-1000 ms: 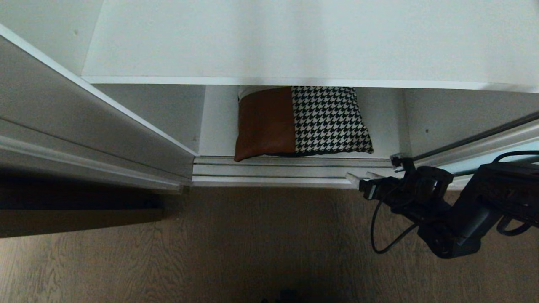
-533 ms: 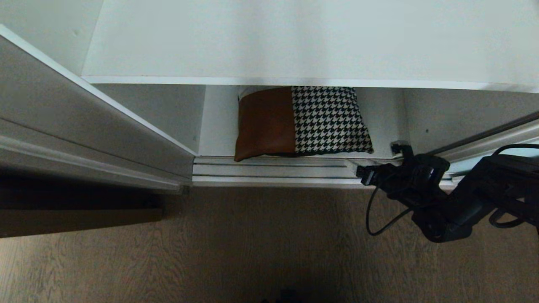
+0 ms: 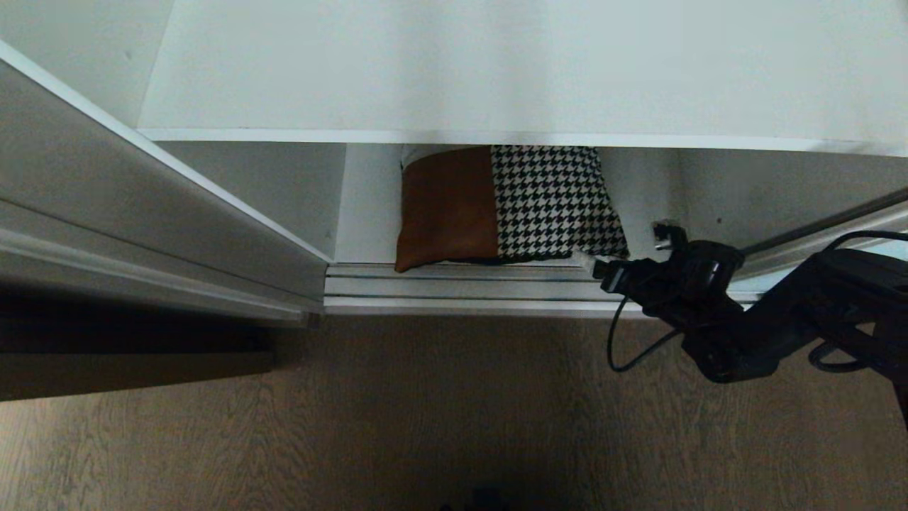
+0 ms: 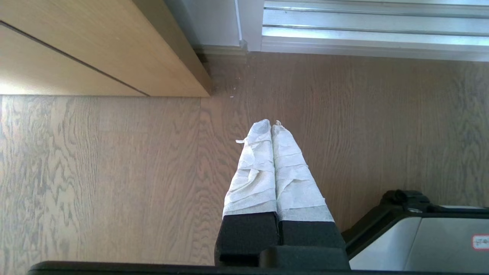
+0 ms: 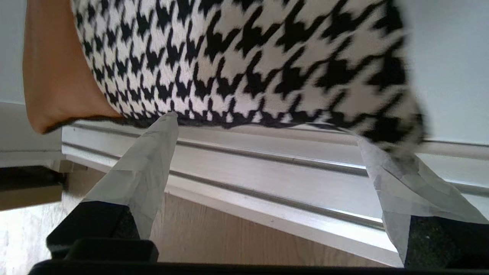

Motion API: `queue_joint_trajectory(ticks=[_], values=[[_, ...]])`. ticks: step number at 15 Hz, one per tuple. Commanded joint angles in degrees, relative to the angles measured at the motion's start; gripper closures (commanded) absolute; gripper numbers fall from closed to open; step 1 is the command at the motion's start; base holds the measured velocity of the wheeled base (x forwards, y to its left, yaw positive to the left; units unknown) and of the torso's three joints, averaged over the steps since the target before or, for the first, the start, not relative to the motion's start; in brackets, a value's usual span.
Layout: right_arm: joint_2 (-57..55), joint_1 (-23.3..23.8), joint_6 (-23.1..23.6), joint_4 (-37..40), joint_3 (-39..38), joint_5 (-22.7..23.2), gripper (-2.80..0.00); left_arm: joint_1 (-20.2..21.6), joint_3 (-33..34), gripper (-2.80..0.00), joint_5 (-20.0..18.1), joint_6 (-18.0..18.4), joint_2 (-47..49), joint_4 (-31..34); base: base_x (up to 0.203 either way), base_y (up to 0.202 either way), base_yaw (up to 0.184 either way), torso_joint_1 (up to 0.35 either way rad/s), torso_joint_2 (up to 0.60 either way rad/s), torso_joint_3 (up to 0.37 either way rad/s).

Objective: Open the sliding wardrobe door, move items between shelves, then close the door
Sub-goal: Place the pillow on the higher shelf

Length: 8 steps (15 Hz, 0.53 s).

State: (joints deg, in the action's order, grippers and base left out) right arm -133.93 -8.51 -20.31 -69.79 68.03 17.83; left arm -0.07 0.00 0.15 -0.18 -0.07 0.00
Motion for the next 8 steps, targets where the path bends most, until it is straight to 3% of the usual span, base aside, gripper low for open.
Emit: queue_joint_trajectory(ticks=[1,8], values=[[-1.1,-0.1,-0.1,-0.2,1.1,0.1,-2.80,0.0,0.1,0.00,0.0,0.0,0.1,0.0,0.000,0.000,0.000,0.000,0.00,0.000],[-4.7,3.5,1.1,2.2,9.9,0.1,-2.80,0.0,0.1,0.00,0.0,0.0,0.1,0.0,0.000,0.000,0.000,0.000,0.00,0.000]])
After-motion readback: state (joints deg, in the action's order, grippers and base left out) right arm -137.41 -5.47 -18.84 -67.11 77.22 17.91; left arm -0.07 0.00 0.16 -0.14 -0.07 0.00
